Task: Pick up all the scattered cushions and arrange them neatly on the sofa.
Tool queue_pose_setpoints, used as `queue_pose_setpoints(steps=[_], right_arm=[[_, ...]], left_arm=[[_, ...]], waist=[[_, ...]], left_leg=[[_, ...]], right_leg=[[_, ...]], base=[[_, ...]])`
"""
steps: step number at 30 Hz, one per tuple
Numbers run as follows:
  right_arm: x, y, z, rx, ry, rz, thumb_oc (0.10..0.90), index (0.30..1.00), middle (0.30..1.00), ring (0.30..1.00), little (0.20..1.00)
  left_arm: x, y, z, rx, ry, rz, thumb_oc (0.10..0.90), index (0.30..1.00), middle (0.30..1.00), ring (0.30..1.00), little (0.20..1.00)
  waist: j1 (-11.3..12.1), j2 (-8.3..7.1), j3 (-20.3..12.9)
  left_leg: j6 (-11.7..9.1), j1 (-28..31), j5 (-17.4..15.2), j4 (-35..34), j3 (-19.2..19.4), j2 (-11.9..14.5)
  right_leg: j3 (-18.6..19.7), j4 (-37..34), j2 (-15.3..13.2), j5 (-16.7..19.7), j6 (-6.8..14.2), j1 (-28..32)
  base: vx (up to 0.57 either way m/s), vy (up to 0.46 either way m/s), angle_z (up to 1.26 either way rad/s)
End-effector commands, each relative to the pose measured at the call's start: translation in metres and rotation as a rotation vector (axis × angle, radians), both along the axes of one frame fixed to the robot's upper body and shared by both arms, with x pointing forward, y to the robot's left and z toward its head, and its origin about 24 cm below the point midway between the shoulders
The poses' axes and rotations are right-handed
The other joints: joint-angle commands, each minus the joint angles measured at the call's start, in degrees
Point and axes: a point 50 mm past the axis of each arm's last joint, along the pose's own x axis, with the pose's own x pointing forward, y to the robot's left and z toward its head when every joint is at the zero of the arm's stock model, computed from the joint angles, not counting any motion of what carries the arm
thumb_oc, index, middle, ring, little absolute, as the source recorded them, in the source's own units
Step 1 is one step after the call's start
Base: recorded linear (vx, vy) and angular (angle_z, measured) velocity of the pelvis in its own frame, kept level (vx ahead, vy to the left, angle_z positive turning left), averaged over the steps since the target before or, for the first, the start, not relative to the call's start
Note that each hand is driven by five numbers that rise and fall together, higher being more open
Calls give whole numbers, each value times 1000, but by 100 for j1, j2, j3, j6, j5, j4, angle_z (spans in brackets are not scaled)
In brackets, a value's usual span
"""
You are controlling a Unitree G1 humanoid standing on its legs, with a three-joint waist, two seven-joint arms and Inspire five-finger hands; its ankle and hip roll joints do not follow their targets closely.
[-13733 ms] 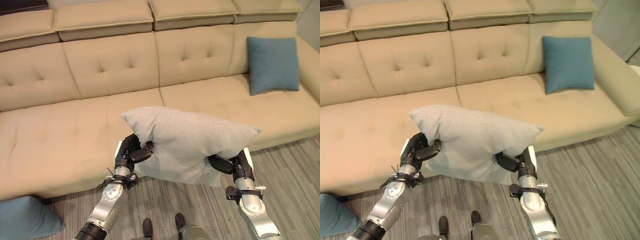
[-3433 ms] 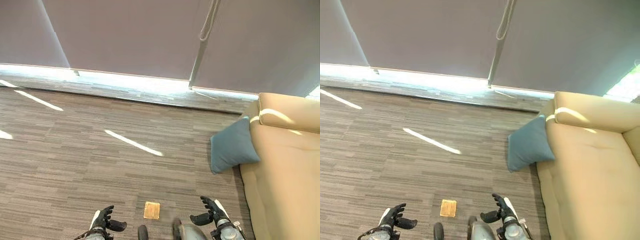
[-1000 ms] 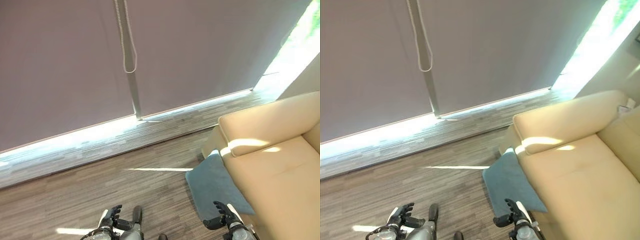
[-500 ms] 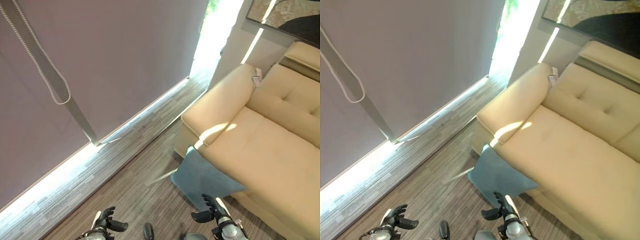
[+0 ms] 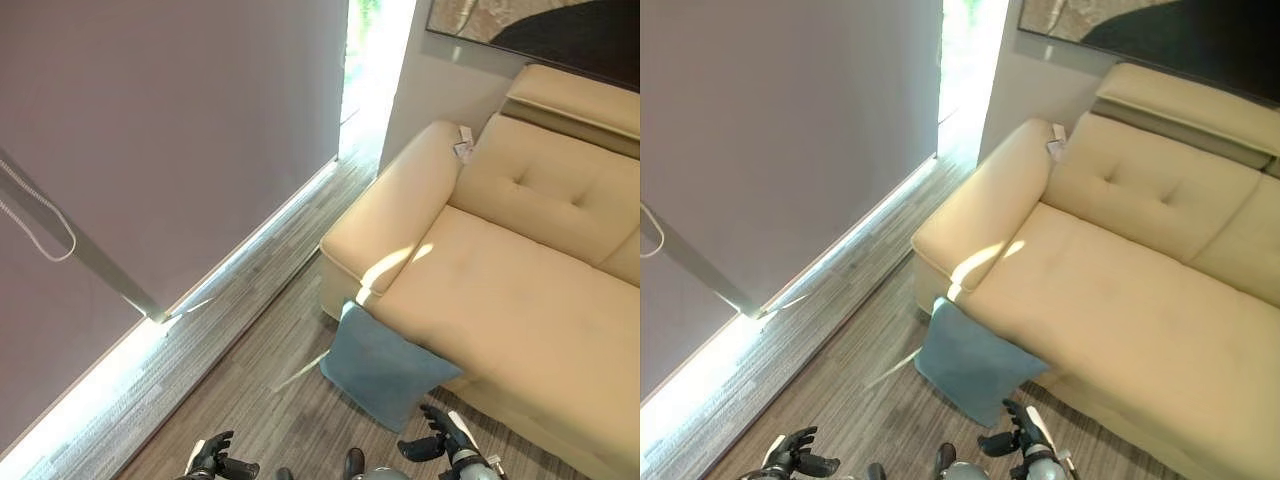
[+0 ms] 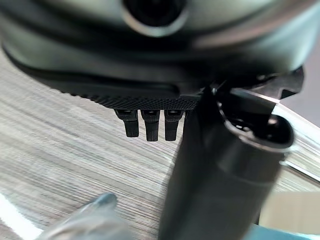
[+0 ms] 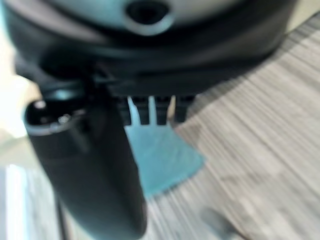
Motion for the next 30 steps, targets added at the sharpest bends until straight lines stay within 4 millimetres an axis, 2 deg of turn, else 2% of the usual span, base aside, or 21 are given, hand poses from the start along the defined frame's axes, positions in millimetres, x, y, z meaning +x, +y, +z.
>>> queue_pose_setpoints(steps=[1, 2, 3, 4, 5, 6, 8, 13, 15, 17, 18, 20, 21, 22, 24, 25, 27, 28, 30], right_arm=[[23, -7, 19, -20, -127, 20, 800, 900, 900, 900, 900], [22, -7, 18, -20, -125, 16, 800, 900, 900, 900, 900], [21, -9, 18, -23, -124, 7, 800, 900, 900, 900, 900], [22, -9, 18, -22, -128, 0, 800, 900, 900, 900, 900], [22, -9, 18, -22, -128, 0, 800, 900, 900, 900, 900], [23, -11, 19, -25, -132, -13, 800, 900, 900, 900, 900], [23, -12, 18, -24, -124, -25, 800, 900, 900, 900, 900], [19, -8, 14, -15, -106, -23, 800, 900, 900, 900, 900], [23, -2, 15, -4, -115, -8, 800, 900, 900, 900, 900], [26, 0, 15, 2, -121, -1, 800, 900, 900, 900, 900], [31, 6, 17, 9, -137, 16, 800, 900, 900, 900, 900], [35, 11, 19, 14, -151, 34, 800, 900, 900, 900, 900], [35, 11, 19, 14, -151, 34, 800, 900, 900, 900, 900], [37, 15, 20, 18, -158, 46, 800, 900, 900, 900, 900], [37, 14, 19, 11, -157, 46, 800, 900, 900, 900, 900], [37, 14, 19, 11, -157, 46, 800, 900, 900, 900, 900], [36, 12, 18, -1, -150, 50, 800, 900, 900, 900, 900], [36, 12, 18, -1, -150, 50, 800, 900, 900, 900, 900], [35, 9, 20, -11, -154, 52, 800, 900, 900, 900, 900]], left_arm=[[18, 1, 6, 20, -57, -63, 800, 900, 900, 900, 900], [18, 0, 6, 18, -53, -66, 800, 900, 900, 900, 900], [20, -2, 6, 16, -57, -70, 800, 900, 900, 900, 900], [21, -2, 7, 15, -64, -65, 800, 900, 900, 900, 900], [21, -2, 6, 15, -64, -65, 800, 900, 900, 900, 900], [27, -2, 9, 14, -86, -47, 800, 900, 900, 900, 900], [29, -3, 9, 3, -94, -31, 800, 900, 900, 900, 900], [27, -1, 8, 10, -84, -45, 800, 900, 900, 900, 900], [33, 6, 13, 22, -110, -26, 800, 900, 900, 900, 900], [35, 9, 14, 30, -118, -22, 800, 900, 900, 900, 900], [38, 14, 17, 47, -127, -14, 800, 900, 900, 900, 900], [38, 20, 19, 63, -132, -1, 800, 900, 900, 900, 900], [38, 20, 19, 63, -133, -2, 800, 900, 900, 900, 900], [36, 24, 19, 69, -129, 10, 800, 900, 900, 900, 900], [35, 27, 19, 69, -127, 20, 800, 900, 900, 900, 900], [35, 27, 19, 69, -127, 20, 800, 900, 900, 900, 900], [31, 26, 18, 67, -115, 15, 800, 900, 900, 900, 900], [31, 26, 18, 67, -115, 15, 800, 900, 900, 900, 900], [29, 21, 15, 61, -102, -13, 800, 900, 900, 900, 900]], waist=[[2, -269, 95], [1, -284, 66], [57, -261, 76], [84, -244, 56], [86, -247, 63], [172, -206, 91], [200, -132, 59], [186, -128, -74], [207, -133, -44], [203, -142, -16], [222, -164, 54], [302, -191, 106], [307, -192, 110], [429, -217, 108], [489, -215, 104], [482, -214, 106], [501, -218, 94], [501, -217, 94], [437, -193, 82]], left_leg=[[146, 92, -444, -231, -258, -219], [175, 86, -507, -446, -330, -231], [191, 77, -427, -972, -613, -249], [175, -12, -277, -1221, -813, -285], [175, 11, -270, -1243, -812, -289], [152, -161, 11, -1572, -1261, -353], [194, -61, 86, -1905, -1500, -405], [347, 183, 115, -2145, -1311, -435], [462, 268, 62, -2179, -1110, -451], [491, 278, 51, -2186, -1043, -448], [549, 262, 30, -2177, -906, -429], [560, 264, -8, -2181, -728, -396], [561, 269, -11, -2181, -724, -397], [553, 312, -34, -2231, -545, -358], [539, 394, -45, -2294, -417, -329], [538, 397, -42, -2297, -423, -329], [524, 499, -48, -2366, -284, -336], [523, 501, -47, -2368, -285, -336], [530, 559, -52, -2411, -265, -382]], right_leg=[[345, -249, -80, -125, 687, 68], [407, -289, -96, -124, 710, 63], [581, -366, -44, -136, 748, 141], [657, -400, -4, -135, 754, 136], [658, -403, -7, -138, 754, 148], [872, -454, 85, -146, 759, 200], [1125, -467, 154, -201, 786, 263], [1390, -288, 64, -245, 840, 226], [1566, 66, 13, -251, 942, -21], [1616, 213, 26, -245, 971, -135], [1645, 507, 48, -199, 1073, -410], [1323, 583, -24, -153, 1121, -568], [1327, 589, -24, -157, 1122, -567], [525, 498, -247, -114, 1107, -583], [-99, 440, -351, -122, 1050, -555], [-106, 438, -351, -122, 1050, -550], [-494, 272, -397, -105, 1041, -477], [-495, 269, -396, -104, 1041, -474], [-245, 99, -314, -66, 1013, -451]], base=[[130, 43, -58], [195, 87, -58], [167, 88, -56], [136, 77, -49], [130, 75, -76], [127, 89, -71], [198, 182, -102], [139, 162, -58], [74, 219, -39], [-10, 125, -70], [-56, 86, -69], [-55, 76, -73], [-26, 25, -100], [-4, 4, -84], [10, 2, -62], [14, 3, -86], [27, -33, -41], [29, -44, 4], [36, -31, -3]])
